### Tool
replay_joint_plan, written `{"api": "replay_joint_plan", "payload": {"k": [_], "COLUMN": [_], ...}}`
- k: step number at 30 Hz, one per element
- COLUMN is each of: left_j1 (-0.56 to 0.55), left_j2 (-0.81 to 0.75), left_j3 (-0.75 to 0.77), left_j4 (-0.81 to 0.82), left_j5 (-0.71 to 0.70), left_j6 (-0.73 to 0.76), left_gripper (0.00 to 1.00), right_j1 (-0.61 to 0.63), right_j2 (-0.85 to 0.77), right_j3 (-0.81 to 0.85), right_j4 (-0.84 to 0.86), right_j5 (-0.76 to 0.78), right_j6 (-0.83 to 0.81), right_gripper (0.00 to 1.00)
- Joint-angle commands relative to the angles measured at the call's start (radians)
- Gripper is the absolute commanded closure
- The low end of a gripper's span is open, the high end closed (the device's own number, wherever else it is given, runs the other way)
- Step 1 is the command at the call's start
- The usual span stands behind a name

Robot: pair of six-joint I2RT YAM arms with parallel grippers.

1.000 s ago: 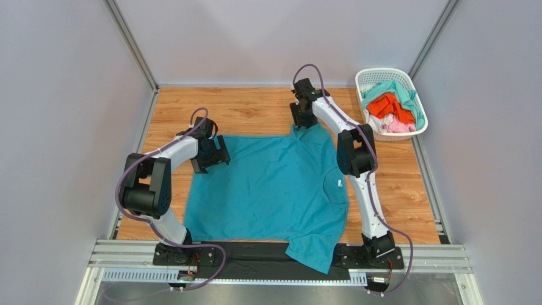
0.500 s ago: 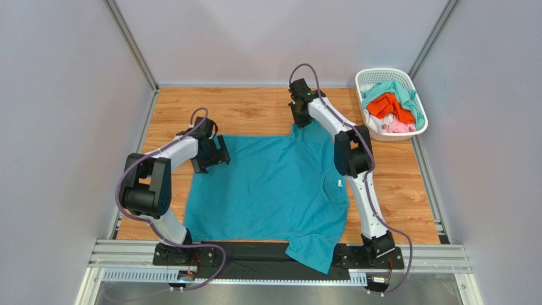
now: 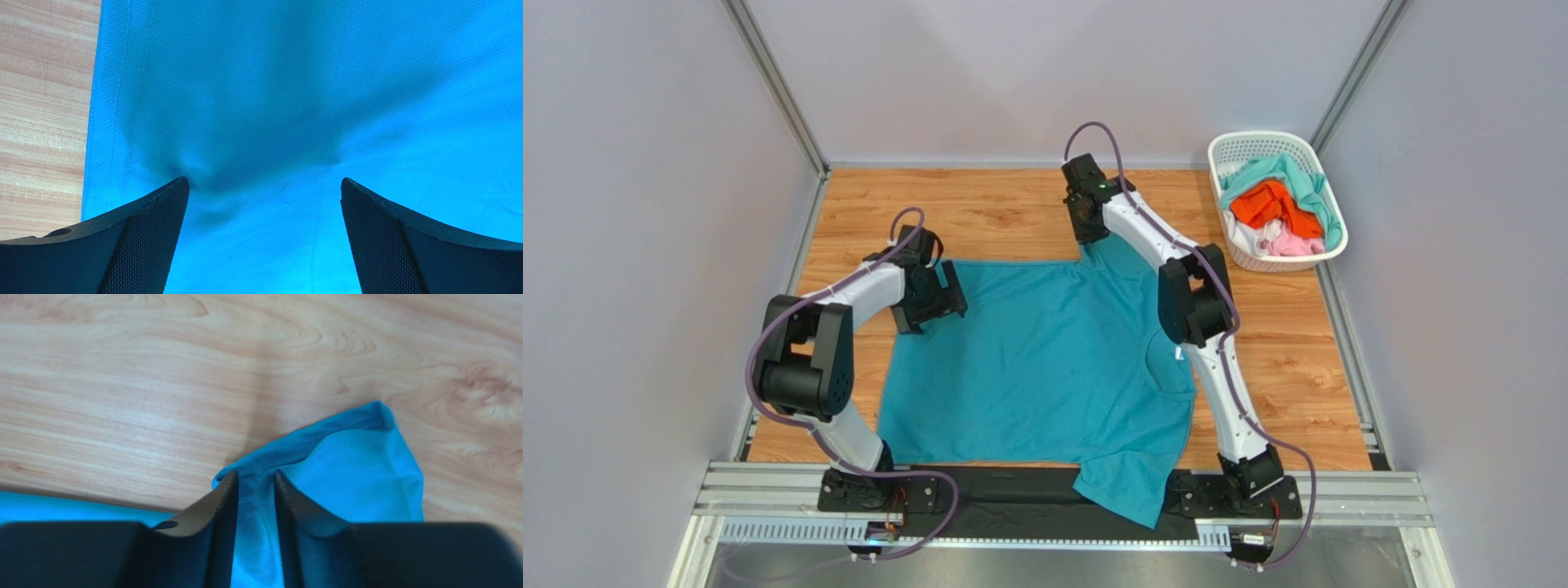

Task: Fold and stack the t-shirts
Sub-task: Flatten the tshirt out

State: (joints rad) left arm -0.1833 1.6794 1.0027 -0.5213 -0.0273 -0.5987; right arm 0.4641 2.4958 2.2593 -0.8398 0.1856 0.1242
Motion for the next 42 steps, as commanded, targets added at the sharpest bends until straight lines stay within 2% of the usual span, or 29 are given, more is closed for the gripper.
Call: {"api": "replay_joint_plan", "payload": {"k": [1, 3, 4, 6, 7, 9, 10, 12, 14, 16, 19, 20, 23, 24, 27, 32, 42], "left_j1": [-0.002, -0.002, -0.002, -0.002, -0.002, -0.002, -0.002, -0.002, -0.002, -0.002, -0.002, -0.002, -0.002, -0.002, -0.002, -0.002, -0.002], "left_j2": [0.026, 0.02, 0.02, 0.016, 0.01, -0.003, -0.013, -0.05, -0.093, -0.125, -0.184, -0.199, -0.221, -0.228, -0.248, -0.193, 0.011], "left_j3": [0.011, 0.01, 0.01, 0.01, 0.011, 0.011, 0.011, 0.013, 0.023, 0.027, 0.014, 0.014, 0.005, -0.006, -0.045, -0.046, 0.06], "left_j4": [0.021, 0.021, 0.02, 0.014, 0.012, 0.006, 0.001, -0.003, -0.034, -0.065, -0.071, -0.074, -0.111, -0.106, -0.091, -0.072, -0.057], "left_j5": [0.02, 0.02, 0.02, 0.021, 0.041, 0.061, 0.069, 0.075, 0.069, 0.044, 0.04, 0.041, 0.041, 0.047, 0.041, 0.03, 0.029], "left_j6": [0.008, 0.01, 0.01, 0.011, 0.014, 0.014, 0.014, 0.01, 0.011, 0.005, 0.007, 0.008, 0.0, -0.001, 0.004, -0.001, -0.007], "left_gripper": [0.0, 0.0, 0.0, 0.0, 0.0, 0.0, 0.0, 0.0, 0.0, 0.0, 0.0, 0.0, 0.0, 0.0, 0.0, 0.0, 0.0], "right_j1": [-0.004, -0.005, -0.008, -0.013, -0.013, -0.013, -0.013, -0.013, -0.013, -0.013, -0.013, -0.013, -0.013, -0.015, -0.013, -0.018, -0.1], "right_j2": [0.02, 0.028, 0.028, 0.006, -0.009, -0.053, -0.107, -0.164, -0.271, -0.355, -0.507, -0.584, -0.692, -0.754, -0.81, -0.767, -0.565], "right_j3": [0.057, 0.068, 0.077, 0.08, 0.069, 0.04, 0.002, -0.042, -0.137, -0.223, -0.438, -0.548, -0.74, -0.864, -0.996, -1.031, -0.931], "right_j4": [0.074, 0.102, 0.105, 0.099, 0.094, 0.093, 0.093, 0.088, 0.079, 0.082, 0.099, 0.11, 0.186, 0.212, 0.286, 0.286, 0.252], "right_j5": [0.031, 0.044, 0.051, 0.043, 0.037, 0.022, 0.015, 0.003, -0.006, -0.014, -0.009, -0.005, -0.006, -0.038, -0.077, -0.037, -0.061], "right_j6": [0.035, 0.038, 0.045, 0.051, 0.045, 0.042, 0.04, 0.038, 0.045, 0.074, 0.123, 0.14, 0.209, 0.216, 0.232, 0.232, 0.218], "right_gripper": [0.68, 0.61, 0.52, 0.48, 0.39, 0.31, 0.24, 0.21, 0.0, 0.0, 0.0, 0.0, 0.0, 0.0, 0.0, 0.0, 0.0]}}
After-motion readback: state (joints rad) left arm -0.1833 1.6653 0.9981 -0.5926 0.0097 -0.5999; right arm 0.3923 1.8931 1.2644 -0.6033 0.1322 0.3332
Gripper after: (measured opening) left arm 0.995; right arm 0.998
